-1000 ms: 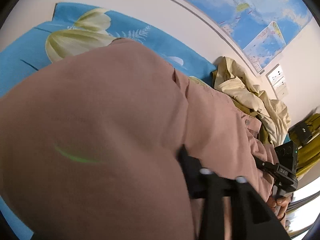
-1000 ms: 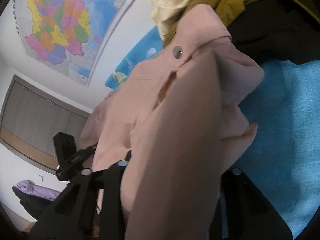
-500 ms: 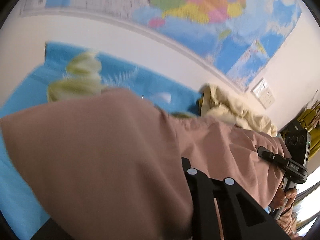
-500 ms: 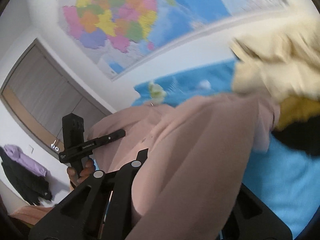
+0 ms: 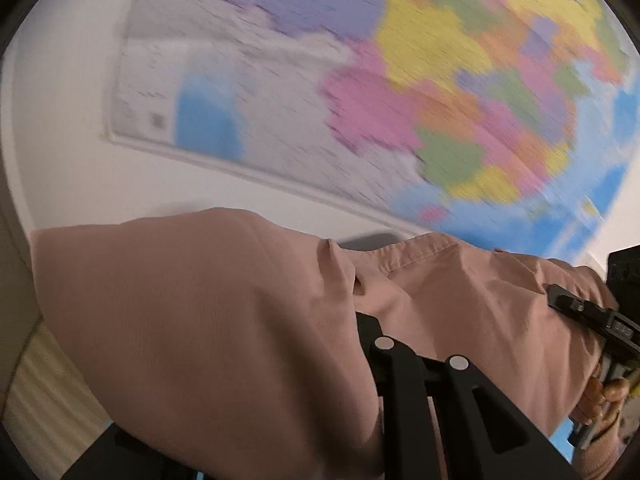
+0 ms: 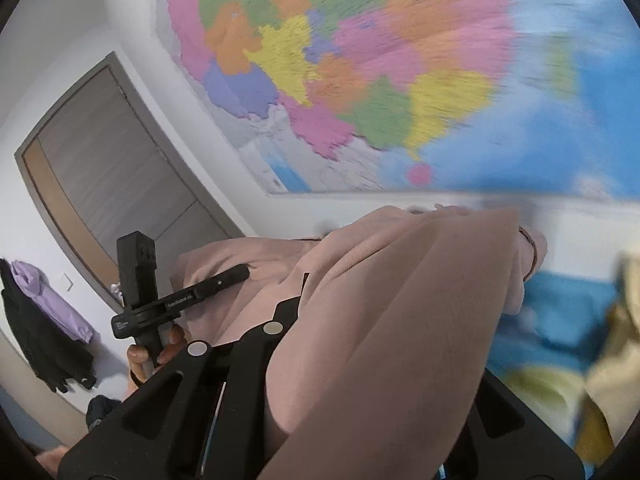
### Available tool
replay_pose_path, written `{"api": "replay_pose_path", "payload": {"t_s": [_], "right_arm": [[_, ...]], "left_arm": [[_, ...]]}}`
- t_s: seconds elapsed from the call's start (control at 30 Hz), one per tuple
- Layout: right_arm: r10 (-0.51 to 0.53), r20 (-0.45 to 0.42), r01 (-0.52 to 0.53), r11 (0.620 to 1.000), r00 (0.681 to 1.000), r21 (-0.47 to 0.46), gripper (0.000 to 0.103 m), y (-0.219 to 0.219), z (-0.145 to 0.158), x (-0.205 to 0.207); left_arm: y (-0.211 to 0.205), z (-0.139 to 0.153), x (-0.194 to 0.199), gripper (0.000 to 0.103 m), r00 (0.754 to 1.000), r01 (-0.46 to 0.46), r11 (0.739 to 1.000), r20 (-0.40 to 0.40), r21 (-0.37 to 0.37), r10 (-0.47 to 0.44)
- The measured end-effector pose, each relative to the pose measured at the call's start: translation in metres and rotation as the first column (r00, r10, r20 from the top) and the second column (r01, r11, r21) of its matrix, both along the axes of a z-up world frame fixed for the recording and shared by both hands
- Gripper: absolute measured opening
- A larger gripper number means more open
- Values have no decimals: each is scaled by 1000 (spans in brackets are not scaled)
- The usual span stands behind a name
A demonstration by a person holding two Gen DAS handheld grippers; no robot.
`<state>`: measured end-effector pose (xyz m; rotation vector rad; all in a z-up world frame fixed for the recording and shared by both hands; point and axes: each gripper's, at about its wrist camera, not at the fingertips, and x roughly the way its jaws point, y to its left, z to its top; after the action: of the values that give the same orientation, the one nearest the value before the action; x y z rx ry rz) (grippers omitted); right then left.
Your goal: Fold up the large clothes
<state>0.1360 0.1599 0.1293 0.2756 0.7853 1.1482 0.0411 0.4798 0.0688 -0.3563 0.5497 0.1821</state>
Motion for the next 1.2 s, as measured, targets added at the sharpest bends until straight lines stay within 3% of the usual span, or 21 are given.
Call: {"api": "replay_pose_path", "payload": {"t_s": [0.1, 0.2, 0.3, 0.43, 0.57, 0.63, 0.67, 0.7, 0.73, 0.77, 0.8, 1.03, 1.13, 1.17, 1.2], "right_arm": [[25, 30, -26, 1000, 999, 8, 10, 40, -1, 7], [56, 31, -56, 998, 998, -3, 10, 79, -22, 9], [95, -25, -96, 994, 995, -52, 9, 111, -65, 9], [134, -159, -161, 971, 978, -174, 11, 133, -142, 4], [106, -265, -151, 976, 958, -156, 28, 115, -172, 9], [89, -288, -140, 976, 953, -164, 37, 104, -173, 10], [84, -290, -139, 975, 953, -174, 48, 101, -171, 10], [85, -292, -142, 973, 953, -180, 55, 97, -171, 9], [76, -289, -135, 972, 954, -191, 67, 92, -170, 8], [66, -281, -125, 973, 957, -196, 69, 84, -168, 7], [66, -278, -124, 973, 958, -193, 69, 81, -165, 6], [-23, -274, -31, 981, 961, -192, 67, 43, -159, 13], [-46, -250, -9, 977, 967, -213, 30, 49, -156, 18], [-55, -238, -3, 972, 970, -236, 20, 53, -157, 18], [-48, -235, -12, 969, 971, -247, 16, 58, -158, 19]], "left_arm": [[39, -1, 7, 15, 997, -83, 997, -1, 12, 83], [75, -19, 12, 15, 986, -165, 986, -11, 27, 165], [114, -60, 21, 15, 971, -228, 973, -74, -28, 226], [150, -143, 30, 17, 937, -290, 952, -233, -95, 262], [160, -158, 23, 25, 942, -291, 946, -217, -144, 256], [160, -154, 23, 32, 937, -294, 950, -230, -107, 264], [159, -153, 23, 38, 933, -296, 951, -239, -83, 269], [158, -151, 22, 42, 928, -299, 953, -248, -53, 277], [156, -151, 21, 43, 929, -295, 955, -249, -44, 275], [156, -151, 19, 47, 930, -290, 956, -250, -43, 271], [157, -150, 15, 53, 927, -295, 955, -256, -44, 274], [141, -139, -13, 60, 917, -336, 942, -239, -27, 320], [130, -128, -37, 60, 899, -396, 918, -194, 21, 392], [125, -123, -41, 60, 899, -399, 916, -181, 39, 400], [118, -120, -45, 60, 901, -394, 917, -171, 63, 399]]}}
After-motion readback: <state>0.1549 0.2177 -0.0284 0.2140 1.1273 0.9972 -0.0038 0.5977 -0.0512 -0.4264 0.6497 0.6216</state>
